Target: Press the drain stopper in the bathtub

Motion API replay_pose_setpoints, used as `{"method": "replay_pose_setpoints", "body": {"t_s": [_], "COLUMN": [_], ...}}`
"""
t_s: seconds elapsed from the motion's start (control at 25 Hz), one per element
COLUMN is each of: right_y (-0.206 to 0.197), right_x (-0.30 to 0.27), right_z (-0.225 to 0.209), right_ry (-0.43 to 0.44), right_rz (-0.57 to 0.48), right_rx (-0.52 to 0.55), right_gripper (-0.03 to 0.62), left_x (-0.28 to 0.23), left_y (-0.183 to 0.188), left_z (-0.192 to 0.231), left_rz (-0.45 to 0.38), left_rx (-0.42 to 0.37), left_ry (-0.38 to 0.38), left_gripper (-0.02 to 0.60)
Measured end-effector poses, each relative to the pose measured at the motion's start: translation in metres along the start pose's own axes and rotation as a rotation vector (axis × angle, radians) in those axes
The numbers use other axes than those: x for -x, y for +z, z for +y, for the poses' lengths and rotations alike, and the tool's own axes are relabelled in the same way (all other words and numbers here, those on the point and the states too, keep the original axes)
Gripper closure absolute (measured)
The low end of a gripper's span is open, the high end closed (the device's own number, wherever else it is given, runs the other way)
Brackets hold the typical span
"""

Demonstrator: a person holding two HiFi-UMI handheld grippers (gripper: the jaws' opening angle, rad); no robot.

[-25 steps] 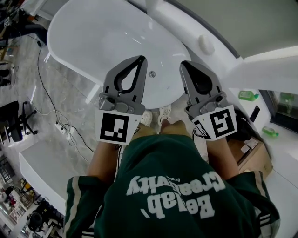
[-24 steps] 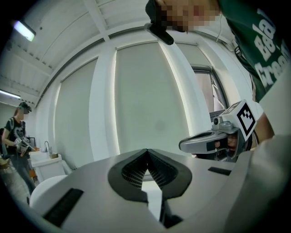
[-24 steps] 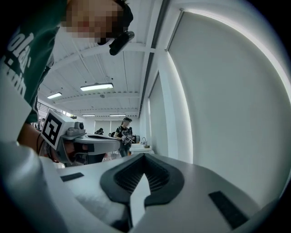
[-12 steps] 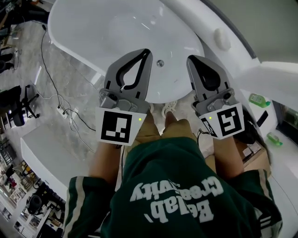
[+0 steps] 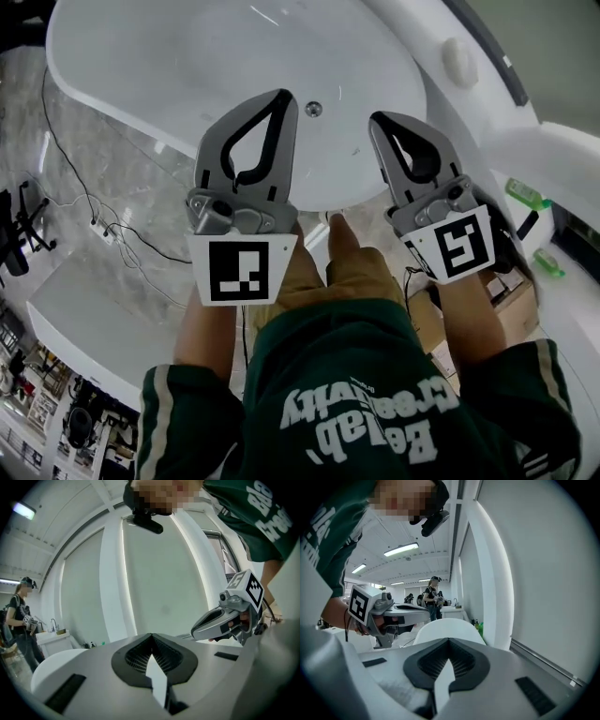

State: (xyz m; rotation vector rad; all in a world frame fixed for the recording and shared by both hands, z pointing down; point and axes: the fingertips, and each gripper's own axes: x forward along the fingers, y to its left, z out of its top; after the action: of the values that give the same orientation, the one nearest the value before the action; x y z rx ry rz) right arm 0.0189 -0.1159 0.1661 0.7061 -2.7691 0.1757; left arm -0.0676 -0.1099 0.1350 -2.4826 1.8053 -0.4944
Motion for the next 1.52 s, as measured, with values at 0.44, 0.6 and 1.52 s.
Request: {"method": "replay_pose_setpoints", "body": {"t_s": [0.44, 0.6, 1.52], "right_y": [-0.071, -0.112, -0.336], "right_x": [-0.091, -0.103, -0.143], "right_z": [0.000, -0.001, -0.033], "right_ry": [-0.058, -0.055, 0.137], "right_rz": [0.072, 0.098, 0.361], "right_rx": [-0.017, -0.053, -0.084], "right_gripper": [0.586, 0.586, 0.586], "left_x": [-0.034, -0.046, -0.134], "left_y": [-0.110, -0.158, -0.341], "left_z": [0.014, 0.010, -0.037], "left_rz": [-0.039, 0.008, 0.181], "left_rx": [0.065, 0.108, 0.240], "left_ry": [-0.125, -0.110, 0.006], "left_gripper": [0.574, 0.574, 0.574]}}
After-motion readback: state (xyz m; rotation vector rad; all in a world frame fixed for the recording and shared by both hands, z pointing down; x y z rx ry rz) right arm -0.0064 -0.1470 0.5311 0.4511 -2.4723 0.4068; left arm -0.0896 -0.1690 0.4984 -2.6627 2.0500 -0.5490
